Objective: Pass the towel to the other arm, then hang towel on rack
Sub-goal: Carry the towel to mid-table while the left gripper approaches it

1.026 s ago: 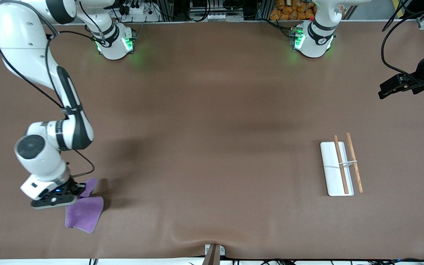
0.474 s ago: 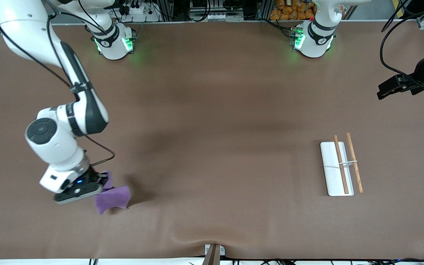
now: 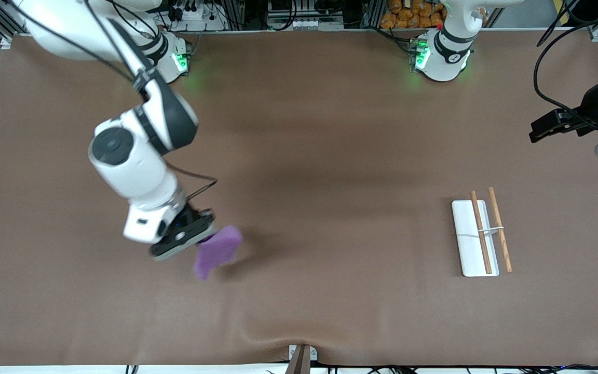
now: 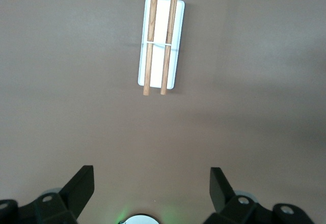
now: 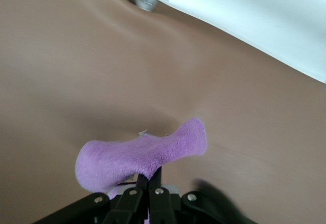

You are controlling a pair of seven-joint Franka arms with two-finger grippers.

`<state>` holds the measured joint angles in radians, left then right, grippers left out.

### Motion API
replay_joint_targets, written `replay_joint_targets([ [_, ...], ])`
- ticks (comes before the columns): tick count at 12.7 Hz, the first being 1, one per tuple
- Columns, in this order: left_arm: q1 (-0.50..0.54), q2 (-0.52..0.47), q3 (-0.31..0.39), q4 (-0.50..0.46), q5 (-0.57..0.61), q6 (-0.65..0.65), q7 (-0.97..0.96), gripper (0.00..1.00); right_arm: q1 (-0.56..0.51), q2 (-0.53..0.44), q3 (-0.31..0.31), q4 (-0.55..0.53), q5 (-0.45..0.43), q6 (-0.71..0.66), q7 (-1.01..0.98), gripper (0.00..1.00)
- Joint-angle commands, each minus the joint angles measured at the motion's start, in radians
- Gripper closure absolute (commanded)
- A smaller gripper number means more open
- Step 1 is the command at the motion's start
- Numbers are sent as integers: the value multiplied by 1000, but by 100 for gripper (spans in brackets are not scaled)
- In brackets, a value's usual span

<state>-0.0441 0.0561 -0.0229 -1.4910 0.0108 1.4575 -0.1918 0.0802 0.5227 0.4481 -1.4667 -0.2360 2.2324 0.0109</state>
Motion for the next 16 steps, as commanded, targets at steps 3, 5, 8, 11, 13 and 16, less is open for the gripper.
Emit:
replay_joint_targets([
  [3,-25,60,-5,9,-28,-2,-9,0,185,5,40,46,6,-11,208,100],
  [5,-31,79,-14,9,-32,12,-11,0,294,37,37,98,6,-4,327,100],
  [8,-33,96,-14,9,-78,26,-15,0,429,95,34,170,3,38,502,100],
  [11,-39,149,-15,6,-182,61,-115,0,510,117,26,180,-5,98,558,100],
  [13,-63,197,-14,5,-257,95,-200,0,490,115,1,192,1,92,558,100],
  [16,-69,244,-14,-63,-371,151,-256,0,492,114,-2,195,4,84,569,100],
])
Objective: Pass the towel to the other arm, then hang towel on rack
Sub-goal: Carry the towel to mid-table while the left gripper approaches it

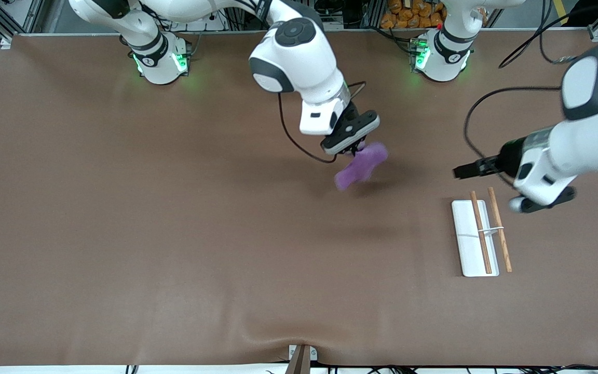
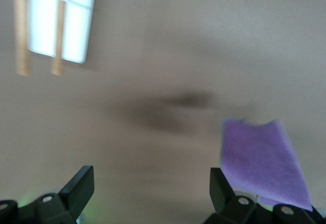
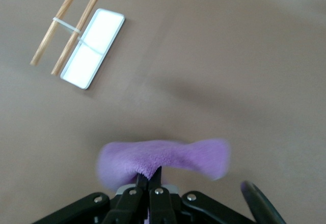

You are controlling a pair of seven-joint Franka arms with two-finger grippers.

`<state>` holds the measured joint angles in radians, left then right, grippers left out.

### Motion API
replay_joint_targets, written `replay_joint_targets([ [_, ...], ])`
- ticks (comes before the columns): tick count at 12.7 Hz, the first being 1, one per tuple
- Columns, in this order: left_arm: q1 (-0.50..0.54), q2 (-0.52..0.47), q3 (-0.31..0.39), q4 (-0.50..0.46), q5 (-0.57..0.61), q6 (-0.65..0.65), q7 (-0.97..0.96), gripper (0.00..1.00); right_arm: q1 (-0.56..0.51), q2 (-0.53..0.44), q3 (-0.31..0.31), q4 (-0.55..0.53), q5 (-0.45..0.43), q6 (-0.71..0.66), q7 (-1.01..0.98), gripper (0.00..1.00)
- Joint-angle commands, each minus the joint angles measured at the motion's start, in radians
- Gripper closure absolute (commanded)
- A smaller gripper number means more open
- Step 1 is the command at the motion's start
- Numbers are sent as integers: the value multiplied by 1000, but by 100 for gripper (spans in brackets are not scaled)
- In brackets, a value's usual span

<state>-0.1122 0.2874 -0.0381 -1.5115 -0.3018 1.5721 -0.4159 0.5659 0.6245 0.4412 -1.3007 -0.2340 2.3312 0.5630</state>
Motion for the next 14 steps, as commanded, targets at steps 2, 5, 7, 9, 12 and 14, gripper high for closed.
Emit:
replay_joint_targets([
  [2,-18,42,0,-96,-120,106,-47,0,12,12,4,29,1,-16,29,100],
  [5,-20,123,0,-116,-300,179,-61,0,20,14,1,28,-1,-15,35,100],
  [7,-29,194,0,-115,-428,236,-76,0,20,14,1,26,-4,-15,35,100],
  [9,-40,261,0,-111,-547,279,-83,0,20,14,1,26,-4,-13,35,100],
  [12,-46,343,1,-108,-661,315,-81,0,20,14,1,24,-4,-15,37,100],
  [14,-47,372,0,-110,-680,315,-83,0,20,14,1,23,-5,-15,37,100],
])
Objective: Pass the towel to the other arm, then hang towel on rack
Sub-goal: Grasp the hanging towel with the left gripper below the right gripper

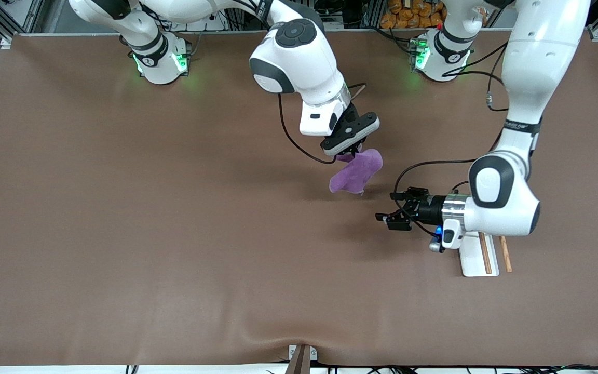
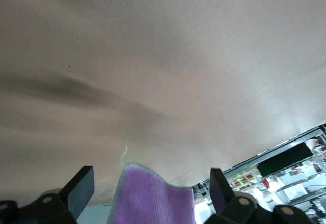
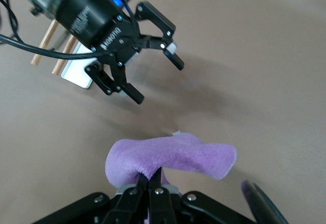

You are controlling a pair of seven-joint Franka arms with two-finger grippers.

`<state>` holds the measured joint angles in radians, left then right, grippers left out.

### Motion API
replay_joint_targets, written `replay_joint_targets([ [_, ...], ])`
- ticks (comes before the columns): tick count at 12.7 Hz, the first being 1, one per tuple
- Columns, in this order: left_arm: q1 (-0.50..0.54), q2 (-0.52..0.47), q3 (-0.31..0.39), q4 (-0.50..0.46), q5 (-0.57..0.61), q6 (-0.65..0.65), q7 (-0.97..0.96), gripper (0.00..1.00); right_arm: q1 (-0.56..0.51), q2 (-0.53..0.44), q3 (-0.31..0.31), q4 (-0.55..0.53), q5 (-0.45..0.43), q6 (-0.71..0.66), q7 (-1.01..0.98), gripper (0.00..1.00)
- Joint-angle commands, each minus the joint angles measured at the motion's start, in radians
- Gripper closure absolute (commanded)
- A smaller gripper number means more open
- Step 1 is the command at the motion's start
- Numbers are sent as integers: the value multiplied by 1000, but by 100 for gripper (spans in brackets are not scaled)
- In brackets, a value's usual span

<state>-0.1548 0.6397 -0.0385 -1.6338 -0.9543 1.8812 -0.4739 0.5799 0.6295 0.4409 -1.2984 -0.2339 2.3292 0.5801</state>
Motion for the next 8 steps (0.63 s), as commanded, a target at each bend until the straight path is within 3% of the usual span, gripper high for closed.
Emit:
replay_joint_targets([
  [1,-17,32,0,12,-32,6,-25,0,6,9,1,21,-5,-11,18,100],
  [8,-72,17,5,-70,-46,35,-75,0,6,9,1,21,-5,-11,20,100],
])
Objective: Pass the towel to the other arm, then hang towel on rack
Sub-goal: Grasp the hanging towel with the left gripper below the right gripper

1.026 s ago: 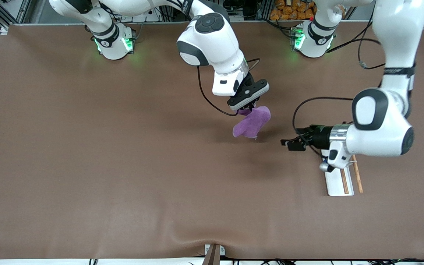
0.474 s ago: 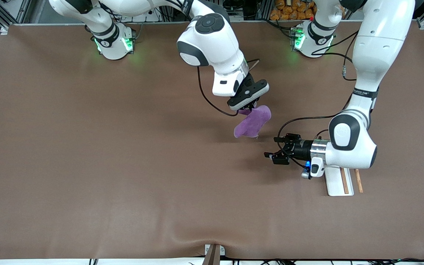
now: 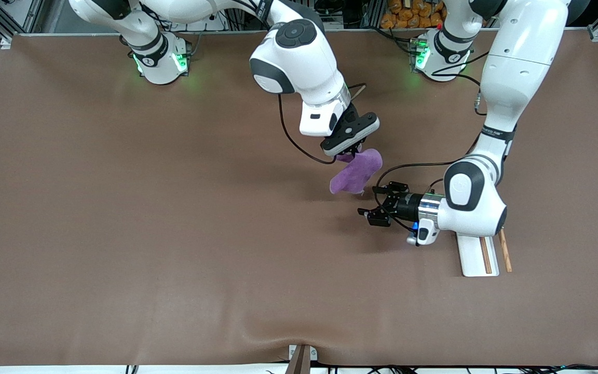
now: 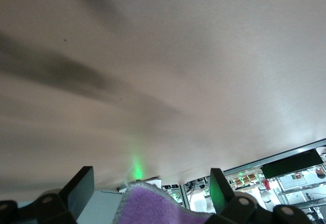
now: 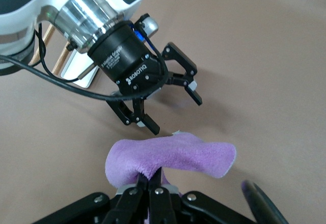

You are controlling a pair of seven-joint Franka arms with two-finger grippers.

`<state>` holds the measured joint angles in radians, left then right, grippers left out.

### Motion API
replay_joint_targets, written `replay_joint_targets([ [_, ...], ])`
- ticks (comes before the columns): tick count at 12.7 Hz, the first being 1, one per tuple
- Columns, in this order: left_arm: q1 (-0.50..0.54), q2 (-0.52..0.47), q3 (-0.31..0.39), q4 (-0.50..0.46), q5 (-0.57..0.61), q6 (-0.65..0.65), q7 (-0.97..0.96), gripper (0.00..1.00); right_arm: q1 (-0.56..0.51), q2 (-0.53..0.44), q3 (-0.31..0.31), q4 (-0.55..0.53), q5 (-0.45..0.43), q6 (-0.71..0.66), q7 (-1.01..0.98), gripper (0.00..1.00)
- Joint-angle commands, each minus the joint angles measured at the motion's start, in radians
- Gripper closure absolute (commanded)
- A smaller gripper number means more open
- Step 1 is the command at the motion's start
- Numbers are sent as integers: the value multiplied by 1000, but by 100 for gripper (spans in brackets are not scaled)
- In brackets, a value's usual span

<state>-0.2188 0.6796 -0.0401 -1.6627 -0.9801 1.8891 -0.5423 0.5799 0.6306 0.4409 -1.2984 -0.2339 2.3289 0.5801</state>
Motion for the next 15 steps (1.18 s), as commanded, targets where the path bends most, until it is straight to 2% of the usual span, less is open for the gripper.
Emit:
replay_joint_targets([
  [1,-17,-32,5,-55,-20,34,-8,0,6,8,-1,21,-5,-11,18,100],
  [3,-27,-52,6,-77,-20,36,-36,1,6,8,1,21,-5,-11,20,100],
  [9,-33,-72,5,-75,-17,36,-117,21,6,8,-1,21,-7,-11,18,100],
  [15,-40,-63,5,-84,-17,35,-131,20,8,6,-1,19,-7,-11,18,100],
])
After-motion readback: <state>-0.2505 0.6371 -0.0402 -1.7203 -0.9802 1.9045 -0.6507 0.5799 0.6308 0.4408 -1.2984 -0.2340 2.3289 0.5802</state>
